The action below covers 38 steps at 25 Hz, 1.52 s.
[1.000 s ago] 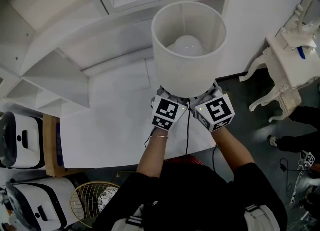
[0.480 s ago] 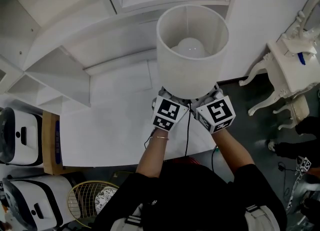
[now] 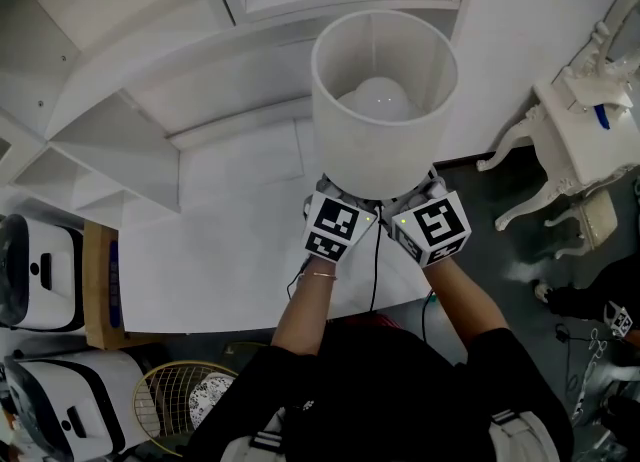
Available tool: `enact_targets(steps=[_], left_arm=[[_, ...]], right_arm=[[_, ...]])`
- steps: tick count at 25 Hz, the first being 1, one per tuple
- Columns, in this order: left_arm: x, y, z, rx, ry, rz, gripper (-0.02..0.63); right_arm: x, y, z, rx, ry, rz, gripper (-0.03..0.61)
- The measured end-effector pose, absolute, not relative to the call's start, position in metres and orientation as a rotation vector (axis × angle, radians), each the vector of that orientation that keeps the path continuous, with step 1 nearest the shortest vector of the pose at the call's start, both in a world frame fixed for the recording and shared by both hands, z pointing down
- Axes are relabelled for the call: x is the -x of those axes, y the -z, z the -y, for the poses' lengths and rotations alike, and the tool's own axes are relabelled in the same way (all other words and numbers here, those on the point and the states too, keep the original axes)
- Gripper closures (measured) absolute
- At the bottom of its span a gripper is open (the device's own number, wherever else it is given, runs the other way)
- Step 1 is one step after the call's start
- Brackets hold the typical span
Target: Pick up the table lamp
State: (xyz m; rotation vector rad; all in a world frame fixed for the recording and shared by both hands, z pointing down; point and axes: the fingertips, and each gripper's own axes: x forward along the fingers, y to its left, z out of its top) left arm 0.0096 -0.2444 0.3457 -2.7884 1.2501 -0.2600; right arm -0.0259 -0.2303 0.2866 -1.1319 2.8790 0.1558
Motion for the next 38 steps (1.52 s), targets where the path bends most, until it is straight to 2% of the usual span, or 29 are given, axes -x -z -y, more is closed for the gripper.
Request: enact_targets(steps=[38], left_arm=[[-0.004, -0.359, 0.255, 2.808, 0.288, -1.287, 0.506]], right_arm=[[0.029, -0.302, 0.244, 1.125, -0.1, -2.901, 0.492]])
